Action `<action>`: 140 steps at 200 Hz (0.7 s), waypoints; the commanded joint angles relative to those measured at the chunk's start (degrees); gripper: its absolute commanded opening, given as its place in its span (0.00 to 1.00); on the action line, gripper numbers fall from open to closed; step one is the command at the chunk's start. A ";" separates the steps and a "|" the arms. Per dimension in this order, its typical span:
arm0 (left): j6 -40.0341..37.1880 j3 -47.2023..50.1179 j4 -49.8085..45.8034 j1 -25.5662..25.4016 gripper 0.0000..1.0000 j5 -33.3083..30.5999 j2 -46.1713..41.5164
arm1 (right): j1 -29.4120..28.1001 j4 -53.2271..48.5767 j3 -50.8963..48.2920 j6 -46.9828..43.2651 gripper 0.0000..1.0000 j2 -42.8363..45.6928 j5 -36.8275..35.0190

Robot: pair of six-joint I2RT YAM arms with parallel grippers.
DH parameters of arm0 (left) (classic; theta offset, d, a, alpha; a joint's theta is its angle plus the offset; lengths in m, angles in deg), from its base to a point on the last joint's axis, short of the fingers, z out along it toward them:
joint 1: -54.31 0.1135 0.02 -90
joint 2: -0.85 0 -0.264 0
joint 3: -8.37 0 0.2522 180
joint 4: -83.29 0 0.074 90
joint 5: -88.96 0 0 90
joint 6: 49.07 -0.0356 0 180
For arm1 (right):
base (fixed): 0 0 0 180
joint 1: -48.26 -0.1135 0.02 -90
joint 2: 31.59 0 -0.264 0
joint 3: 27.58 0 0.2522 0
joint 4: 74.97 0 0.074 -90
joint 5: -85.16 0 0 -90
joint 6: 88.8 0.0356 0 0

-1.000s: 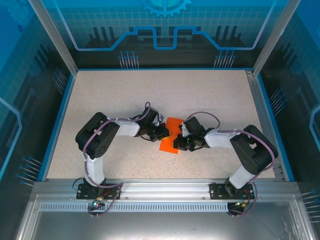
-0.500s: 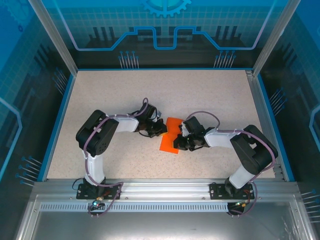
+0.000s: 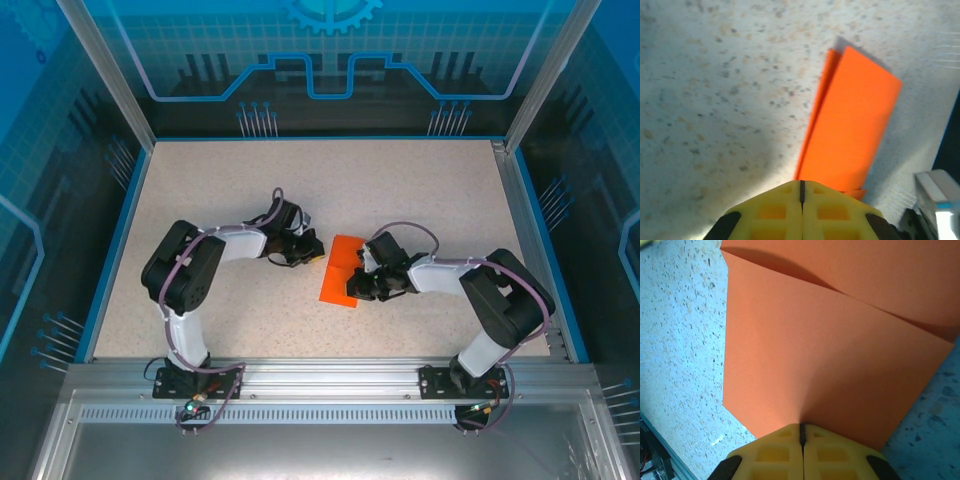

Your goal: Fold a paper plane with a square sheet of paper (pick it up from the middle)

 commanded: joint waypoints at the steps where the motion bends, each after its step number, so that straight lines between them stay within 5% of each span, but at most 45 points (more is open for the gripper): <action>1: 0.45 2.44 1.37 -0.66 0.07 2.56 -4.08 | 0.18 -5.61 -0.11 -0.79 0.06 -2.20 -0.47; 80: 0.05 2.98 5.08 -5.86 0.06 6.54 -0.98 | 0.20 -5.83 0.04 -0.54 0.07 -1.69 -1.00; 140: -0.62 1.58 2.77 -5.78 0.03 2.54 5.09 | 0.17 -3.10 0.73 -0.02 0.08 0.03 1.81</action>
